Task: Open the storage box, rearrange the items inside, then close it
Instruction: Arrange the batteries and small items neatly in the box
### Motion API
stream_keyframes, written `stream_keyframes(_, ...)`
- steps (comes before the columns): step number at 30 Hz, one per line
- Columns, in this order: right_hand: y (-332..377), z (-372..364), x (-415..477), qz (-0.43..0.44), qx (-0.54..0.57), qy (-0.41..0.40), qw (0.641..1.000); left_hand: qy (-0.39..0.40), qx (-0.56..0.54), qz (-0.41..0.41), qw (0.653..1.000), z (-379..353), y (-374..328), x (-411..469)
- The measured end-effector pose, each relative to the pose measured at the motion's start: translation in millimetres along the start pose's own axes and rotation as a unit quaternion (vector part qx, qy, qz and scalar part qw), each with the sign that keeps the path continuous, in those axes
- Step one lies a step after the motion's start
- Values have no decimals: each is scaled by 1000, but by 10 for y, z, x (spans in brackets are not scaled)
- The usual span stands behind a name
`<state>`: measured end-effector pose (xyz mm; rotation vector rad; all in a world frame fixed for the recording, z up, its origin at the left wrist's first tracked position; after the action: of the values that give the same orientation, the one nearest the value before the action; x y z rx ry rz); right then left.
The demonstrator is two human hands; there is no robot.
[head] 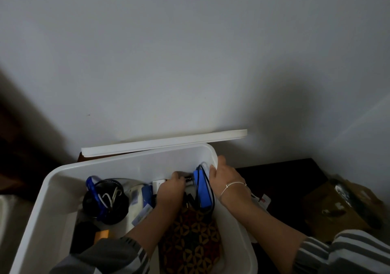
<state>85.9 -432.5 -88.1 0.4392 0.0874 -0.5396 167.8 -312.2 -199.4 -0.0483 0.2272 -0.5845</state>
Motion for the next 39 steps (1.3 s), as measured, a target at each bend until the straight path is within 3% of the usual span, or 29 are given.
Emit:
stream_keyframes(4, 5, 7, -7, 1, -3, -1, 1000, -8, -39, 5, 999, -32, -12, 45)
stream_keyframes(6, 5, 13, -5, 1, -1, -1, 1000, -22, -125, 32, 991, -27, -8, 62)
stream_keyframes(9, -6, 18, 3, 2, 0, -5, 1000, -20, -320, 96, 942, 13, 57, 92)
stream_keyframes(12, -9, 13, -4, 2, -1, -8, 1000, 92, -466, 173, 863, -3, 72, 115)
stream_keyframes(13, -5, 11, -9, 3, -1, -9, 1000, 117, -485, 167, 851, -1, 53, 120)
stream_keyframes(16, -5, 8, -8, 6, -1, -11, 1000, 122, -425, 72, 894, 29, -24, 164)
stream_keyframes(21, -3, -1, 12, 5, -4, -13, 1000, 32, -303, -10, 952, 28, -57, 161)
stream_keyframes(26, -5, 0, 11, 6, -5, -15, 1000, -16, -167, -111, 980, -9, -122, 181)
stream_keyframes(29, -6, 4, 13, 4, -4, -12, 1000, -23, -92, -127, 987, -79, -137, 169)
stream_keyframes(35, 0, 12, 1, 6, -7, -13, 1000, -74, -109, -111, 985, -57, -72, 115)
stream_keyframes(39, -22, -4, 19, 6, -7, -16, 1000, -108, -279, -46, 953, 80, 66, 20)
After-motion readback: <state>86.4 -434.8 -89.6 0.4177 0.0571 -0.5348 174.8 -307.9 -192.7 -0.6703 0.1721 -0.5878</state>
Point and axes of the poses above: each hand's wrist, its own x-axis towards the middle knuckle, its own z-axis out of the back of the hand, y = z × x, the point moved 5 cm from there along x, towards the middle knuckle, and after that the axes turned 5 degrees about z, right-handed, at the moved point
